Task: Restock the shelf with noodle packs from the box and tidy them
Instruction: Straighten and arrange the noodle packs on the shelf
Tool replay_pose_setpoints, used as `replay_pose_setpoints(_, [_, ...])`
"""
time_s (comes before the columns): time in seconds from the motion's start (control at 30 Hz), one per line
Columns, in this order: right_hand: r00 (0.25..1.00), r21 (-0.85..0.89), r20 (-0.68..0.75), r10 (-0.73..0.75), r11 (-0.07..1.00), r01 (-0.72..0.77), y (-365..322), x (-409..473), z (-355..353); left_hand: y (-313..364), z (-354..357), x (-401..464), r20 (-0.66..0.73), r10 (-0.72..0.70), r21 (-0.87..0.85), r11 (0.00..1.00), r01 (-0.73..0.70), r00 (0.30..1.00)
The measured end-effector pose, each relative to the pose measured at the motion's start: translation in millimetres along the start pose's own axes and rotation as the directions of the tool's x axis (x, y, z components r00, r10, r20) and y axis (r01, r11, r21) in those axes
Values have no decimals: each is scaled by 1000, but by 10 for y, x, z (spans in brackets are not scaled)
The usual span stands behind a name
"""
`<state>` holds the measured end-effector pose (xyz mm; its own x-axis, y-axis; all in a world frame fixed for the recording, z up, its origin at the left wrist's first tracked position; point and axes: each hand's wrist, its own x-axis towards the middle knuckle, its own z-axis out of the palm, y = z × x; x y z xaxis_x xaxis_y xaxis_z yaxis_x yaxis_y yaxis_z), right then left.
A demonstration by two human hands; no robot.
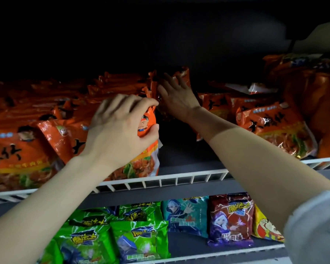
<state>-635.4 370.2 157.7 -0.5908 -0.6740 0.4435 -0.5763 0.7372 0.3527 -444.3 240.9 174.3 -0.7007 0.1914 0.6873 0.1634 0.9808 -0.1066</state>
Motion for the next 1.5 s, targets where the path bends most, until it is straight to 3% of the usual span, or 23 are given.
replay_pose_setpoints(0.2, [965,-84,-48,258,962,-261,-7,91,-148,8,11,8,-18,3,7,1000,-3,1000])
replay_pose_setpoints(0.47, [927,240,40,372,897,-370,-185,130,43,-6,-1,-15,-6,7,1,1000,-7,1000])
replay_pose_setpoints(0.57, [930,296,68,362,883,-365,-229,55,66,-4,10,-19,-13,15,-5,1000,-15,1000])
replay_pose_setpoints(0.7, [943,236,35,332,914,-331,-179,-103,-70,4,7,-18,-20,21,12,1000,-21,1000])
replay_pose_setpoints(0.87, [981,135,-41,188,974,-181,52,-528,-350,11,-23,-18,30,25,39,999,-26,999])
replay_pose_setpoints(0.97, [991,104,12,131,986,-132,201,-705,-448,19,-60,-9,50,35,66,997,-38,998])
replay_pose_setpoints(1.07, [987,75,90,131,988,-138,290,-784,-534,120,-113,-17,-2,118,75,990,-118,993])
replay_pose_setpoints(1.2, [972,11,131,194,980,-197,350,-1025,-589,443,-100,0,-93,206,-119,969,-217,974])
replay_pose_setpoints(1.33, [925,-65,246,290,957,-282,501,-1376,-544,912,63,229,-172,261,4,964,-265,950])
replay_pose_setpoints(1.5, [929,11,224,296,952,-306,600,-1545,-498,892,403,433,66,360,149,919,-366,931])
